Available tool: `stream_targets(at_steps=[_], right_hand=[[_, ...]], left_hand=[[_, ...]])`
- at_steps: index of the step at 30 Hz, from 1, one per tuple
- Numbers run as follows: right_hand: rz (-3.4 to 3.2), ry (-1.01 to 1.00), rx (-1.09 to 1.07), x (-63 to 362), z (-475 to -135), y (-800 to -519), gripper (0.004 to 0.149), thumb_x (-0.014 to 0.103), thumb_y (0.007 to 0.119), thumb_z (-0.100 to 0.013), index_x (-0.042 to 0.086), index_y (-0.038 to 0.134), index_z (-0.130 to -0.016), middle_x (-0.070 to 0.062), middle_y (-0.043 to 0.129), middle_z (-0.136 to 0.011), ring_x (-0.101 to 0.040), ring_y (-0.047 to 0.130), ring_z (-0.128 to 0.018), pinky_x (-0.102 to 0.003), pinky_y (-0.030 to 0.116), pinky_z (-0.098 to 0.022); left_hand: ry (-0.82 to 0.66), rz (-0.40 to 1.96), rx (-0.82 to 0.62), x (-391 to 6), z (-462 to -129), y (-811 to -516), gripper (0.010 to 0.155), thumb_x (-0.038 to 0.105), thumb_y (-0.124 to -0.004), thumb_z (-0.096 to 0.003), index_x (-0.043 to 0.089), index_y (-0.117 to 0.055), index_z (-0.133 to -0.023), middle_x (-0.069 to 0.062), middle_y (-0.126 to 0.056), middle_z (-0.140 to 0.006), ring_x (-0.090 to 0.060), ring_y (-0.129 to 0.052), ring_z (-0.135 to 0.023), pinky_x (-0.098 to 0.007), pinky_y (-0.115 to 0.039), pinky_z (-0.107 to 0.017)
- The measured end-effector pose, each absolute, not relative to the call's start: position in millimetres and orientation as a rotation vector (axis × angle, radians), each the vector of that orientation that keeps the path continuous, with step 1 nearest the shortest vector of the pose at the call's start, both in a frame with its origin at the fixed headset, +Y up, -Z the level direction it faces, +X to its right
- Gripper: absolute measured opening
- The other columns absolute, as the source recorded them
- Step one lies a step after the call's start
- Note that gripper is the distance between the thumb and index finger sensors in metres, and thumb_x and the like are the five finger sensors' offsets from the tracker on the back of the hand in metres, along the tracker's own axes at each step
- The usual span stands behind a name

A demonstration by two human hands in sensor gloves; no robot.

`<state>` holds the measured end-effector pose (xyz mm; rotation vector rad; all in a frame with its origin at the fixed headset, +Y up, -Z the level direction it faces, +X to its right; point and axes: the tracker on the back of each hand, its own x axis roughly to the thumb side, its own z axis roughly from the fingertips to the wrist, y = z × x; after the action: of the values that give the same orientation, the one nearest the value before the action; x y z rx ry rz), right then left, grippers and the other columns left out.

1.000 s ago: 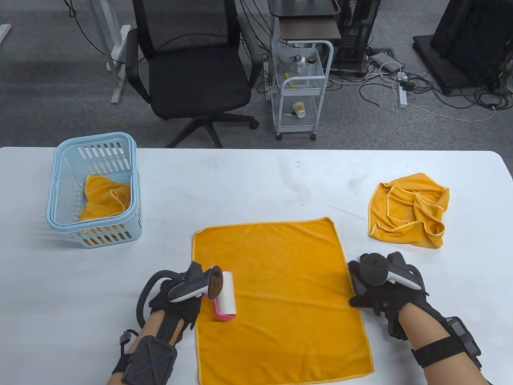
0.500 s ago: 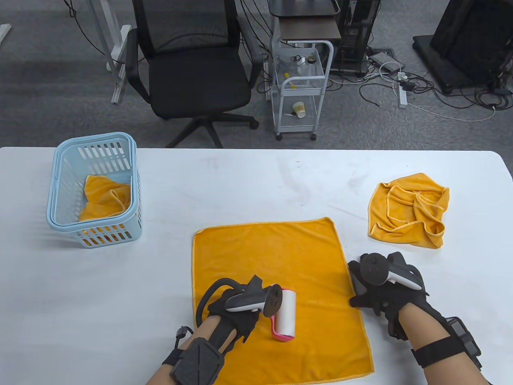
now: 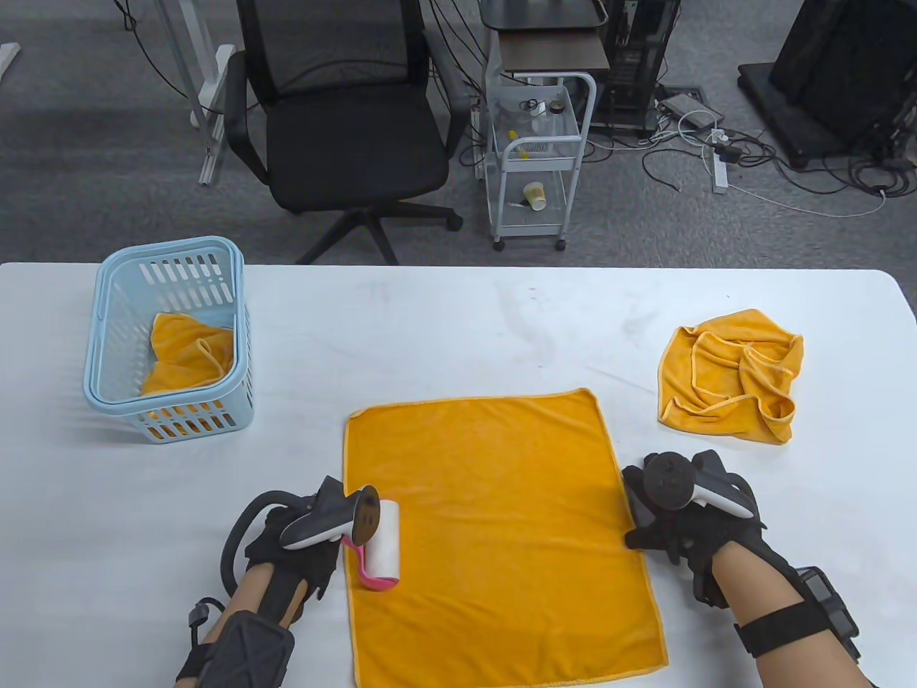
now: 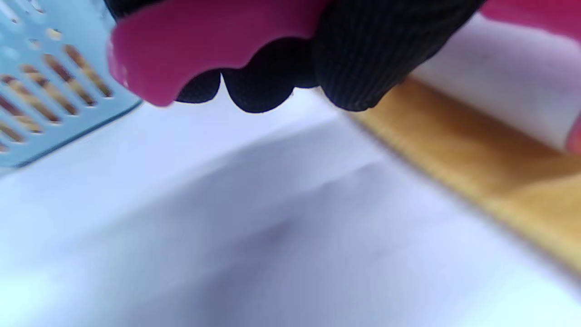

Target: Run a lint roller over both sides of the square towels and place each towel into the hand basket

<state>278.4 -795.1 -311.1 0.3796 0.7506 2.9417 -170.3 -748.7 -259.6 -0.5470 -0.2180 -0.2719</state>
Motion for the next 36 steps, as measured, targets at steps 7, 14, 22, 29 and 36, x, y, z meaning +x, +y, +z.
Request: stream_targets(at_steps=[7, 14, 22, 29, 36], right_hand=[[2.938, 0.750, 0.378, 278.8, -311.0, -795.2, 0.095, 0.057, 0.088, -0.043, 0.021, 0.036, -0.114, -0.021, 0.025, -0.116, -0.052, 0.028, -0.105, -0.073, 0.041, -0.070], [2.939, 0.749, 0.383, 279.0, -310.8, -794.9, 0.095, 0.057, 0.087, -0.043, 0.021, 0.036, -0.114, -0.021, 0.025, -0.116, -0.052, 0.028, -0.105, -0.073, 0.041, -0.070], [2.938, 0.751, 0.384, 278.7, -310.8, -794.9, 0.095, 0.057, 0.088, -0.043, 0.021, 0.036, -0.114, -0.021, 0.025, -0.116, -0.053, 0.028, -0.105, -0.073, 0.041, -0.070], [2.938, 0.752, 0.384, 278.4, -310.9, -795.0, 0.095, 0.057, 0.088, -0.043, 0.021, 0.036, -0.114, -0.022, 0.026, -0.116, -0.053, 0.028, -0.105, -0.073, 0.041, -0.070], [2.932, 0.752, 0.384, 278.4, -310.8, -795.2, 0.095, 0.057, 0.088, -0.043, 0.020, 0.036, -0.114, -0.022, 0.025, -0.116, -0.053, 0.028, -0.105, -0.073, 0.041, -0.070]], left_hand=[[-0.455, -0.079, -0.496, -61.4, -270.6, -749.4, 0.056, 0.038, -0.083, -0.0491, 0.036, -0.054, -0.096, 0.006, -0.073, -0.093, -0.021, -0.089, -0.077, -0.054, -0.076, -0.066], [-0.485, -0.181, -0.512, -28.1, -279.5, -772.1, 0.053, 0.039, -0.081, -0.0497, 0.036, -0.055, -0.096, 0.006, -0.073, -0.094, -0.022, -0.088, -0.078, -0.053, -0.076, -0.067], [-0.273, -0.450, -0.512, -113.8, -288.7, -763.1, 0.044, 0.034, -0.082, -0.0509, 0.039, -0.061, -0.090, 0.008, -0.078, -0.091, -0.022, -0.092, -0.077, -0.055, -0.076, -0.068], [-0.118, -0.397, -0.566, -177.1, -286.3, -765.9, 0.044, 0.034, -0.082, -0.0513, 0.040, -0.061, -0.089, 0.009, -0.077, -0.092, -0.022, -0.091, -0.079, -0.055, -0.074, -0.070], [-0.015, 0.030, -0.516, -238.7, -275.2, -759.0, 0.054, 0.041, -0.080, -0.0492, 0.040, -0.052, -0.095, 0.009, -0.072, -0.094, -0.019, -0.088, -0.078, -0.053, -0.075, -0.069]])
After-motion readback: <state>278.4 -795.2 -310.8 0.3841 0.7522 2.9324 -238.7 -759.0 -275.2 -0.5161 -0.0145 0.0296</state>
